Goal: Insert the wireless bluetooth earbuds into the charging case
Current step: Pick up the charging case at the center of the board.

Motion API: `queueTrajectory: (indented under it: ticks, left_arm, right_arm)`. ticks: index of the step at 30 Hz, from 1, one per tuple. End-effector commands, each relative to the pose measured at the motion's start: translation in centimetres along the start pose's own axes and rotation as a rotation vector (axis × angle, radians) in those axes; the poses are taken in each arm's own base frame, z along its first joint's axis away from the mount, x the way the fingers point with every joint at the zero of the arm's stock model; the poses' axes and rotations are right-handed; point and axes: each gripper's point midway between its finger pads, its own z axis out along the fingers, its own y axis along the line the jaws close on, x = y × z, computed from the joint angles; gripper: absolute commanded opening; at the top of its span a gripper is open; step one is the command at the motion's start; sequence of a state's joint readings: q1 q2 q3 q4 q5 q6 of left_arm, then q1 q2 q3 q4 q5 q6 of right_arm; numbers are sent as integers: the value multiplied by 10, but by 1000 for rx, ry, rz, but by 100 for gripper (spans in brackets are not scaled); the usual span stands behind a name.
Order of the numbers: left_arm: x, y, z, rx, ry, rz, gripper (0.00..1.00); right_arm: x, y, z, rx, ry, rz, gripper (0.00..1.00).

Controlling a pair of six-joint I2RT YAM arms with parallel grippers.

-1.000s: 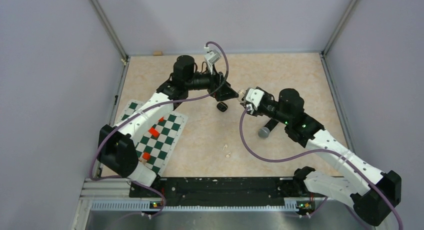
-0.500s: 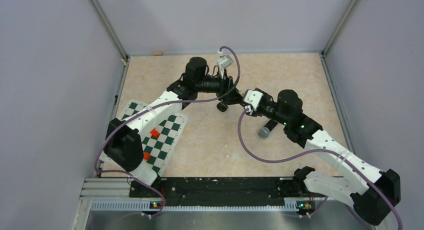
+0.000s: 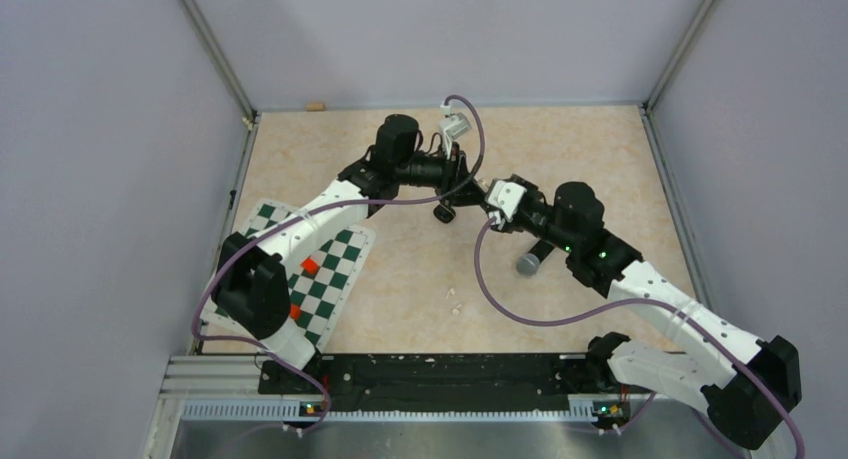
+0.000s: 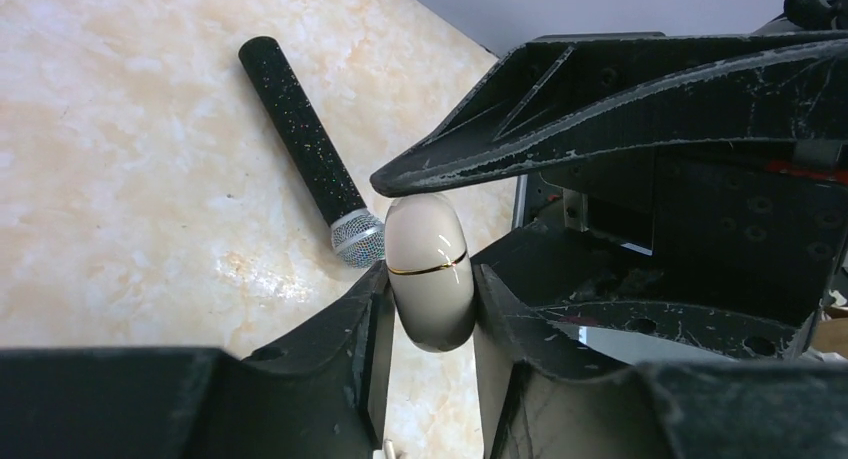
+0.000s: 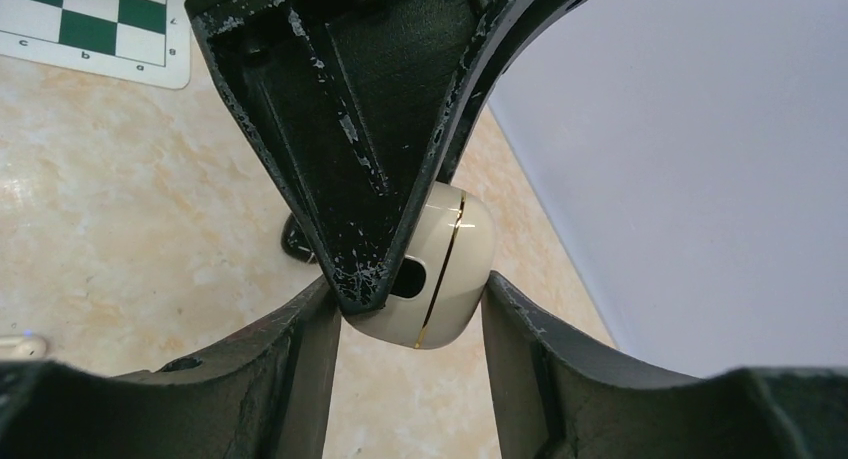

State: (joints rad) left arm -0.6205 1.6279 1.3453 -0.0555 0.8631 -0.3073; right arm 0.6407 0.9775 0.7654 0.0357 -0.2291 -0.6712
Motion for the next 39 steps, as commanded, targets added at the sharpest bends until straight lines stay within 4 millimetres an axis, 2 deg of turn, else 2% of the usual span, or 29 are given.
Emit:
queueTrajectory:
  ticks: [1,6,10,11,14,20,22,24,27,30,32,39]
  left_arm:
    - [-19,-23,-4,67,-31,58,33]
    - [-21,-31,-6,99,-35,69,25]
    - [-22,-40,-12,123,-34,104,19]
    - [-22,-43,-14,131,-34,117,16]
    - [-21,-57,-26,182,-21,184,14]
    - [-7,-87,-55,300,-8,336,13]
    - [0,-93,-61,321,-8,369,13]
    - [8,-94,-64,326,-5,389,13]
    - [18,-91,-66,310,-9,421,11]
    - [26,-85,-65,295,-23,437,5]
    - [30,-82,-65,296,-40,443,0]
    - [35,-60,-57,211,-68,399,0]
  right_arm:
    - [-20,-15,0,69,-70,-18,55]
    - [-28,-17,-1,61,-75,22,77]
    - [-41,-15,-7,4,-71,71,90]
    - [-50,-15,-10,-25,-83,77,92]
    - [-66,-7,-23,-143,-89,121,96]
    - [-92,0,-51,-404,-175,337,93]
    - [-88,3,-54,-469,-191,414,91]
    - [-80,14,-51,-542,-192,480,89]
    - [-73,33,-47,-664,-211,587,84]
    - [-76,43,-46,-749,-262,654,80]
    - [-78,46,-48,-772,-287,676,78]
    - [-73,57,-54,-775,-312,717,75]
